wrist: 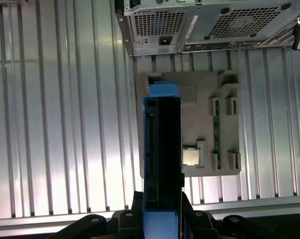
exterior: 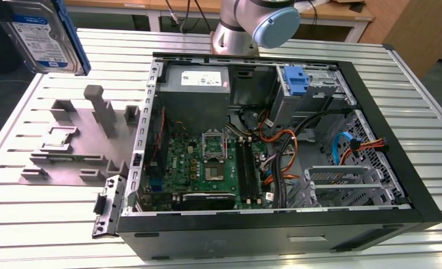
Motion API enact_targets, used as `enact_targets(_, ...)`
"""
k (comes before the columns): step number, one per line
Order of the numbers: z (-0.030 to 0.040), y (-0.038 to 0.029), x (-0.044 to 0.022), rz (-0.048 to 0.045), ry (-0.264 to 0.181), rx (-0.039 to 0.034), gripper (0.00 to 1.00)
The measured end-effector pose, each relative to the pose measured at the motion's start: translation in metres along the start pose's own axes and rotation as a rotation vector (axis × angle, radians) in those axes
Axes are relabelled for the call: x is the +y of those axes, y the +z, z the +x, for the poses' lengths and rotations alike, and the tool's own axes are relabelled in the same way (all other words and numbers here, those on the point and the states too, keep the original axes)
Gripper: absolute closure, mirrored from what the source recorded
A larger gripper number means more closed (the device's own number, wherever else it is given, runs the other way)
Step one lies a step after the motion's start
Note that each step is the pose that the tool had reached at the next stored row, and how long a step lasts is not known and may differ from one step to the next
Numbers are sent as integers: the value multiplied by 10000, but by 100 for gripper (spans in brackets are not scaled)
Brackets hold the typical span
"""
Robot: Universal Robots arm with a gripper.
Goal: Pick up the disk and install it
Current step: 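Pick up the disk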
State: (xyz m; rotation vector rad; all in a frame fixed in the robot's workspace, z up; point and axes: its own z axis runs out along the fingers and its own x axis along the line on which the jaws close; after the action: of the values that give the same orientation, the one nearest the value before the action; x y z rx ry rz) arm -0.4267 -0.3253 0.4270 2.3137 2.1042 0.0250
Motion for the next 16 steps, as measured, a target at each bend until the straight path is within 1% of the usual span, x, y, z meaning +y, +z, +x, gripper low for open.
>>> enact_targets(16, 0, -151, 3, 0, 0, 0, 63)
